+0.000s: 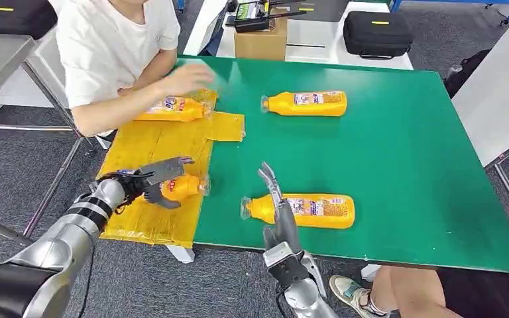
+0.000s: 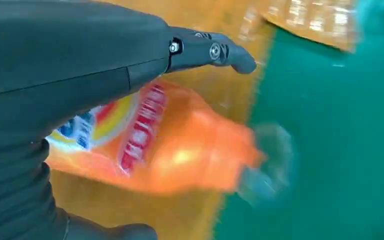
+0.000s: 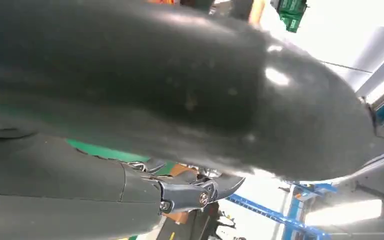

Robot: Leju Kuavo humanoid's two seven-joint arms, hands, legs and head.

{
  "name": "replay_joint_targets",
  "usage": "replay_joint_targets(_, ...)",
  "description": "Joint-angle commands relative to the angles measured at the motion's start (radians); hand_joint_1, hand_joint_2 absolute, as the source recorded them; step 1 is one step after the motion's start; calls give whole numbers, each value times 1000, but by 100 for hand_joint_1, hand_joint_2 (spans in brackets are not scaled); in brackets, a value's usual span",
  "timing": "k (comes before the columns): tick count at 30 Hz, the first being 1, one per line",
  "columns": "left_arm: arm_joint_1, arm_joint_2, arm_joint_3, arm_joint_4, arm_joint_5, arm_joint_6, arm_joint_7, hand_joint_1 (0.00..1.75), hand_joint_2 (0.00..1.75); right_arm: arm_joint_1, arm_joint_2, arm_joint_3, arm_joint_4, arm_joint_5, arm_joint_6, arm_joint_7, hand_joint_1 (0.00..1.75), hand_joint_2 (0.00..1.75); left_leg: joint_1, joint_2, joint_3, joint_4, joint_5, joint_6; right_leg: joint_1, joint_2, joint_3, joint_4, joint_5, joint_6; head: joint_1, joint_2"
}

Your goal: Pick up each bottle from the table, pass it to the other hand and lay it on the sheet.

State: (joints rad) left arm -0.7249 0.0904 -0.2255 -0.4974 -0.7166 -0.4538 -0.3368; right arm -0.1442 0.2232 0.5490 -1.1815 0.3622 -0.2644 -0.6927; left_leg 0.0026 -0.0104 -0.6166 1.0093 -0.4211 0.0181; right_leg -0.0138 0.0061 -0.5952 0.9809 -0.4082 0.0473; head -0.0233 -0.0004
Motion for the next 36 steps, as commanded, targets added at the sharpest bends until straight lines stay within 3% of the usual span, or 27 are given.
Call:
replay_joint_targets(1,27,42,-38,-63,215,-34,-6,0,175,-61,-17,18,107,-29,-17,-5,0,0,1,4,5,0,-2,-1,1,2,4,-1,-1,-2,0,0)
replay_joint_targets(4,54,68,-55,-146,322,-47,-69,0,175,-69,-30,35,100,-46,-15,-5,0,0,0,2,2,-1,-1,-1,0,1,2,0,-1,-1,0,0)
replay_joint_targets(7,151,31,3,-335,476,75,-94,0,175,-62,-43,35,98,-14,-42,-5,0,0,0,2,2,-1,-1,-1,0,1,2,-1,-1,-1,0,0)
replay_joint_targets(9,232,-24,68,-504,654,41,-60,0,175,-81,-87,73,126,205,-224,45,0,0,0,1,2,-1,-1,0,0,0,1,-1,-1,-1,-1,0)
replay_joint_targets(10,267,-41,84,-576,695,60,-70,0,175,-96,-106,76,147,240,-247,64,0,0,0,1,4,-1,-2,0,0,-1,4,-2,-2,-1,0,0)
replay_joint_targets(11,319,-81,123,-669,756,100,-82,0,175,-109,-127,58,173,283,-273,111,0,175,1,0,5,-1,-2,0,1,-2,5,-3,-2,-1,0,0)
replay_joint_targets(14,485,-171,182,-950,874,228,-74,0,175,-113,-203,-11,177,373,-231,221,0,175,0,-1,4,-1,-2,1,0,-3,5,-4,-2,0,-1,0)
replay_joint_targets(17,575,-186,201,-1092,974,271,-84,0,175,-99,-245,-75,173,457,-182,296,0,175,-1,1,1,-1,-2,1,-1,0,2,-4,-1,0,0,0)
replay_joint_targets(20,604,-179,223,-1114,1074,235,-42,0,175,-98,-263,-105,190,498,-160,320,0,175,-2,3,3,1,-4,1,-2,1,3,-3,-2,-1,0,0)
replay_joint_targets(36,660,-172,229,-1134,971,282,-49,0,175,-48,-269,-157,177,605,-119,396,0,175,0,2,2,0,-3,0,0,0,2,-3,-2,-1,0,0)
